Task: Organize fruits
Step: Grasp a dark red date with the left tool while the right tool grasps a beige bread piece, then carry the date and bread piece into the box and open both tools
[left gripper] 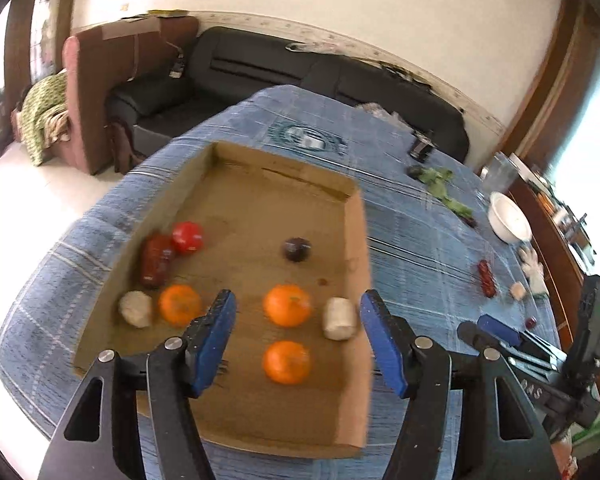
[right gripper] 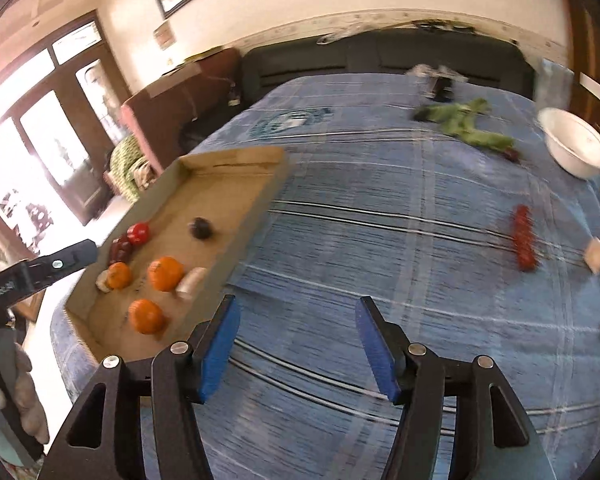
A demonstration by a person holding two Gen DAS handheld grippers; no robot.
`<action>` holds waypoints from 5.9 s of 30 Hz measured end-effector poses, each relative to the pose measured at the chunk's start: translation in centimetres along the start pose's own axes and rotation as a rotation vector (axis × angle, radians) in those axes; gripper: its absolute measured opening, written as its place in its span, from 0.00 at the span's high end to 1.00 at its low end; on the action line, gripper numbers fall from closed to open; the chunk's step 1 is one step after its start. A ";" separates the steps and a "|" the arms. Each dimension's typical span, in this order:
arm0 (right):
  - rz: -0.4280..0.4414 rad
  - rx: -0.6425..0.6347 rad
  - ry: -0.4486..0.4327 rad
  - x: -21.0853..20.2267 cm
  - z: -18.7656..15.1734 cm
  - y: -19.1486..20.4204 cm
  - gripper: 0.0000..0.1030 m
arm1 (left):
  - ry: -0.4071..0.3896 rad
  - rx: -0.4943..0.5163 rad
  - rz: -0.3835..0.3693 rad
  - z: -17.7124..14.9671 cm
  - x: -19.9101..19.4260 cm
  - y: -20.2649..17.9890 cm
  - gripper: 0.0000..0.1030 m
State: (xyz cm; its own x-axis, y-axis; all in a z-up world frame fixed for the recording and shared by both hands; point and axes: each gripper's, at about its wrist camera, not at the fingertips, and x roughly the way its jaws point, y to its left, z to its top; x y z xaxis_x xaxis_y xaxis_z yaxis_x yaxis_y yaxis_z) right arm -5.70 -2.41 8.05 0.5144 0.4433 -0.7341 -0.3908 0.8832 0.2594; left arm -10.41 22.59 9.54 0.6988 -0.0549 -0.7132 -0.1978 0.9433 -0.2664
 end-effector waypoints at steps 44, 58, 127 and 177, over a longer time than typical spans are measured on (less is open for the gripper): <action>-0.311 0.408 -0.096 -0.6 2.8 -25.5 0.55 | 0.213 0.407 -0.243 -1.9 20.7 -28.9 0.73; -0.281 0.418 -0.125 -1.4 1.9 -24.9 0.65 | 0.189 0.312 -0.272 -1.6 17.2 -25.9 0.73; -0.067 0.177 -0.067 -1.5 0.4 -2.2 0.64 | 0.017 0.046 -0.083 -0.5 4.7 -4.1 0.72; 0.001 -0.187 0.058 12.5 8.9 13.2 0.49 | 0.086 0.011 0.154 10.1 10.5 7.1 0.48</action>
State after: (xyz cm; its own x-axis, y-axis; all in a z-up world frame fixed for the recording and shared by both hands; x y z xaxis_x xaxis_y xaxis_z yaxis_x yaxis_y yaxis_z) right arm 2.41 16.13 7.87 0.4717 0.4295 -0.7701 -0.5290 0.8366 0.1425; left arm 2.42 31.97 6.71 0.5996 0.0632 -0.7978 -0.2899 0.9463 -0.1429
